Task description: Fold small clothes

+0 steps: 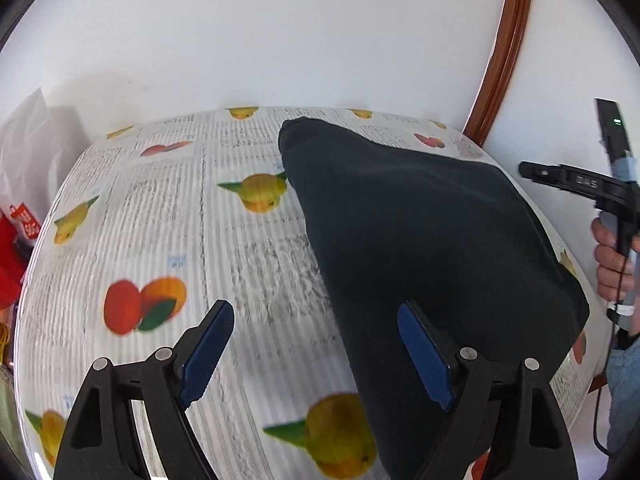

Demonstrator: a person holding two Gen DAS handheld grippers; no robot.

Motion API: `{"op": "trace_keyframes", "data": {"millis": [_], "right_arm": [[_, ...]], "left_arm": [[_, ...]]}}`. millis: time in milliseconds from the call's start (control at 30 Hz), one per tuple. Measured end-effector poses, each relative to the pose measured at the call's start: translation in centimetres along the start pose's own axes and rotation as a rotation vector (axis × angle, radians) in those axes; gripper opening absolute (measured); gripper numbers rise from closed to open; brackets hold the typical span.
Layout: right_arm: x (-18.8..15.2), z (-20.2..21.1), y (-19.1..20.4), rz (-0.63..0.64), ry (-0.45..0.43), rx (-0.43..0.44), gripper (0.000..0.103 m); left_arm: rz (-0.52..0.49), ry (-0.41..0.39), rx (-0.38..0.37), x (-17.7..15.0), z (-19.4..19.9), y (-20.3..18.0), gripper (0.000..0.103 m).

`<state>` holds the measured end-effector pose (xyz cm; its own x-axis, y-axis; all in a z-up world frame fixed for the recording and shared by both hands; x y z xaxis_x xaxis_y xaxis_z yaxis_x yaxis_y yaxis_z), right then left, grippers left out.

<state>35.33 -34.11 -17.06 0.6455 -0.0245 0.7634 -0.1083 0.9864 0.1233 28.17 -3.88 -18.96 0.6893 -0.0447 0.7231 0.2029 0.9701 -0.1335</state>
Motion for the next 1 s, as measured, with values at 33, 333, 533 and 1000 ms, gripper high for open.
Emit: {"op": "trace_keyframes", "data": {"millis": [33, 333, 533, 1000], "right_arm": [[0.4, -1.4, -0.1, -0.031, 0.022, 0.015, 0.044], [0.7, -9.4, 1.1, -0.198, 0.181, 0.152, 0.013], [4.7, -4.7, 2.0, -0.074, -0.168, 0.236, 0.008], [0.4, -3.2, -2.2, -0.083, 0.040, 0.028, 0.027]], "left_arm": [[0.001, 0.007, -0.021, 0.5, -0.4, -0.2, 0.082], [0.013, 0.120, -0.116, 0.3, -5.1, -2.5, 0.086], [0.043, 0.138, -0.155, -0.2, -5.5, -2.4, 0.086], [0.012, 0.114, -0.120, -0.6, -3.6, -2.6, 0.083]]}}
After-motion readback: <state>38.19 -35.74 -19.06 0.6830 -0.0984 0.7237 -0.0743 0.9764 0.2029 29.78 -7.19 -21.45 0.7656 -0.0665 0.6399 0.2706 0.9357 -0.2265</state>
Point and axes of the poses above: each gripper's, at about its wrist camera, not at the fingertips, and z roughly against the way its jaws point, y to its left, x to its top, the point moved 10 cm from there along -z, roughly the way its jaws point, and after that the axes turned 6 degrees about -y, right-handed, at the moved point
